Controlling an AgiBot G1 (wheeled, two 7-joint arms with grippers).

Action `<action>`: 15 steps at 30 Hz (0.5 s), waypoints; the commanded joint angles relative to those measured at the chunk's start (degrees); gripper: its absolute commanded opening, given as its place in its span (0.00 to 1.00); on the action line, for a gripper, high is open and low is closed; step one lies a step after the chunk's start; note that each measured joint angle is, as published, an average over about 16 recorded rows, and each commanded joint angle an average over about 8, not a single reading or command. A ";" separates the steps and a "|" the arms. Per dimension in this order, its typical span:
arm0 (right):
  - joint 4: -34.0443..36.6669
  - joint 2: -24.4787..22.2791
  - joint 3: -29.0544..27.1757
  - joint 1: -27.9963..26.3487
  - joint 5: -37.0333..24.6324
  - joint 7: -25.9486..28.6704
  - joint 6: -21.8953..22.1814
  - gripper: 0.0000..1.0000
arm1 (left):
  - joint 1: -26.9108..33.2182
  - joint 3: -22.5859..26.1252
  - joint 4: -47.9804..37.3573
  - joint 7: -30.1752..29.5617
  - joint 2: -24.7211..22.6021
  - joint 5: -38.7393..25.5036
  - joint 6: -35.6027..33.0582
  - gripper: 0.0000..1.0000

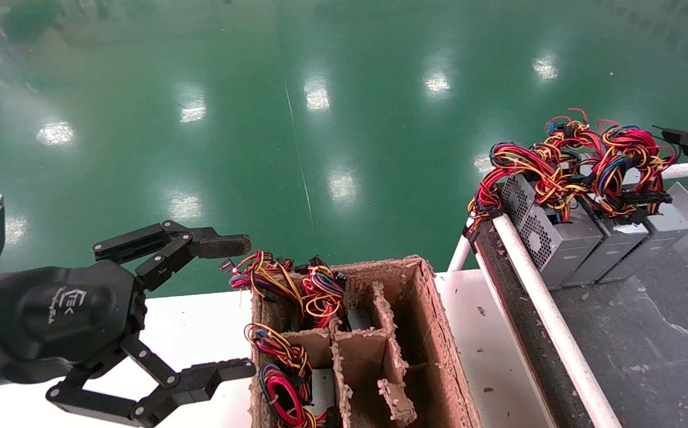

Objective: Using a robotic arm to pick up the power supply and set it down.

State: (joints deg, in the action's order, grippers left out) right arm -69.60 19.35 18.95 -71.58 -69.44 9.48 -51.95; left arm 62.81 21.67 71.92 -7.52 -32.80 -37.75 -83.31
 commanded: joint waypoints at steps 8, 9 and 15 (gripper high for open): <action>1.28 1.36 -1.75 -0.70 6.30 -0.03 -4.74 1.00 | -0.01 0.00 -0.01 0.00 0.00 0.01 0.01 1.00; 1.30 1.59 -1.86 -0.61 6.77 -0.13 -5.26 1.00 | -0.01 0.00 -0.02 0.00 0.00 0.01 0.01 1.00; 0.79 3.08 -2.02 0.43 8.94 -0.03 -8.15 1.00 | -0.01 0.00 -0.02 0.01 0.00 0.01 0.01 1.00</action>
State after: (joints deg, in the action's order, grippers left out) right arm -68.81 22.43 16.93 -71.15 -60.50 9.45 -60.11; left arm 62.80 21.67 71.90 -7.51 -32.80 -37.74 -83.30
